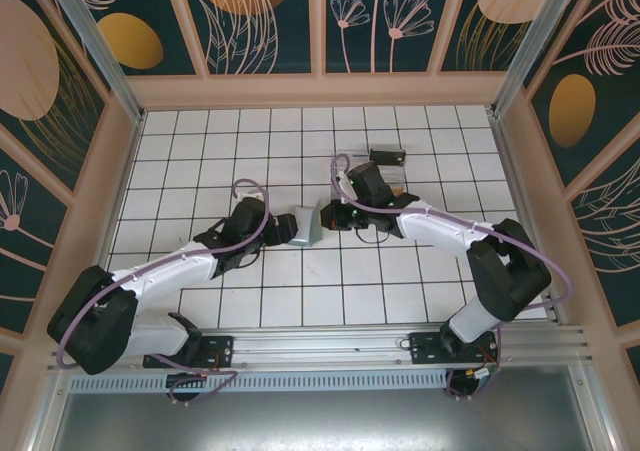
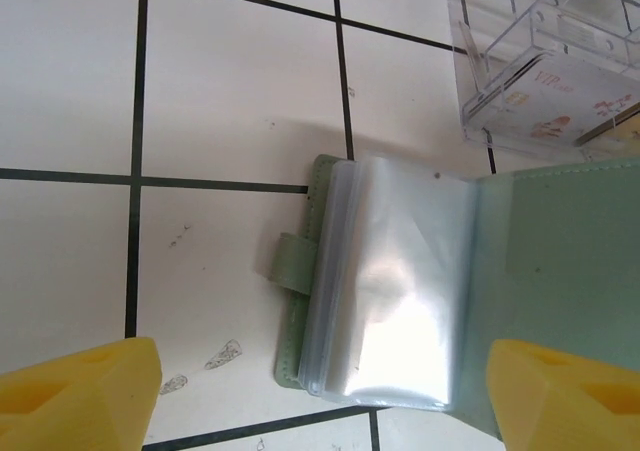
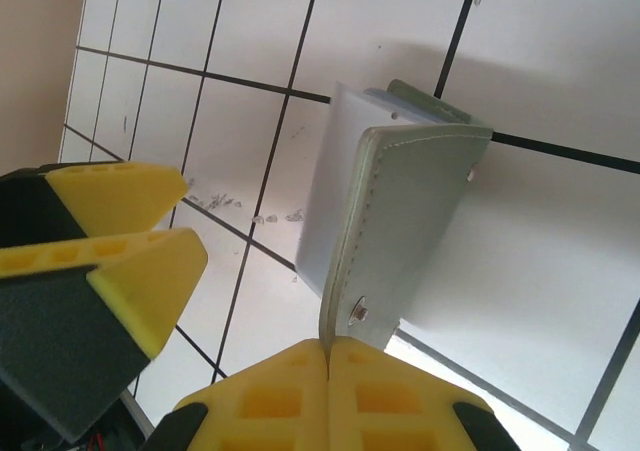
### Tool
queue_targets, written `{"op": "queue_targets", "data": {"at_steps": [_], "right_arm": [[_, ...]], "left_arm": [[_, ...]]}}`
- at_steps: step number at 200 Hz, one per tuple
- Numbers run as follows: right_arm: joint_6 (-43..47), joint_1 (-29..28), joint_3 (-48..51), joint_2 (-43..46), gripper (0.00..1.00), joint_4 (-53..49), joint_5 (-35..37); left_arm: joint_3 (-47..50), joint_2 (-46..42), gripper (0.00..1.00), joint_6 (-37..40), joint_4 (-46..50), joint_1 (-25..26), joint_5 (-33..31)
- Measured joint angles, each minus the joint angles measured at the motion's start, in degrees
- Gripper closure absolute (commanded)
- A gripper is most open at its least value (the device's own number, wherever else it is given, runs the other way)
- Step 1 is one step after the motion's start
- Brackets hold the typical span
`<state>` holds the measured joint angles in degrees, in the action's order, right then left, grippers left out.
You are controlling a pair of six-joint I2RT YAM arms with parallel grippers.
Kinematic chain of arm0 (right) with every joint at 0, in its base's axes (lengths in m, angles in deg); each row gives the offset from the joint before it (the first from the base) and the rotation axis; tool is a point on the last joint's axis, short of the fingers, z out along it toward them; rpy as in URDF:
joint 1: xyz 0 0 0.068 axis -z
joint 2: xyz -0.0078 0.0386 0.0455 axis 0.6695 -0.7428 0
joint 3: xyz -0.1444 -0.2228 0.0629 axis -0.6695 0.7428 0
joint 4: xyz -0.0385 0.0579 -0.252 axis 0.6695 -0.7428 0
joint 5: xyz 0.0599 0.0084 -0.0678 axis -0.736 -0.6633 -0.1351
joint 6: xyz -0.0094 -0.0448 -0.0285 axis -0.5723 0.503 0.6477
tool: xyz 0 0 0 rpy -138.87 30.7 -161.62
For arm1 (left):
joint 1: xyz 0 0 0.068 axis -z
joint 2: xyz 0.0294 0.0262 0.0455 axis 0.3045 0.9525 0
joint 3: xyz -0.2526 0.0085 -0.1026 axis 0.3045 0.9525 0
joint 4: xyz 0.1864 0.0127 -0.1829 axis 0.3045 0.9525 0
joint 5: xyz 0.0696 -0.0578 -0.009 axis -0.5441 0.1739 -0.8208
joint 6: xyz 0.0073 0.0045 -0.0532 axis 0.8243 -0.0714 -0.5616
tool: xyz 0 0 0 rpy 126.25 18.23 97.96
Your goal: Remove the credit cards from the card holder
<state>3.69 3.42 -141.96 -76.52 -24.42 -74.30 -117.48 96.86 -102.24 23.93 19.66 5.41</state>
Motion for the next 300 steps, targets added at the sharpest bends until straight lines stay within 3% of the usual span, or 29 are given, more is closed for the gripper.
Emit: {"op": "queue_targets", "data": {"at_steps": [102, 184, 300], "right_arm": [[2.6, 3.4, 4.9, -2.9, 0.99, -0.2, 6.1], [3.9, 3.8, 6.5, -7.2, 0.98, 3.4, 10.3], [4.3, 4.1, 7.0, -7.4, 0.98, 5.6, 10.1]], "left_arm": [[0.4, 2.7, 0.35, 0.0, -4.8, 0.0, 4.7], [-1.1, 10.4, 0.36, -0.4, -10.3, 0.0, 11.0], [-4.8, 18.6, 0.34, -2.1, -13.9, 0.0, 15.3]]}}
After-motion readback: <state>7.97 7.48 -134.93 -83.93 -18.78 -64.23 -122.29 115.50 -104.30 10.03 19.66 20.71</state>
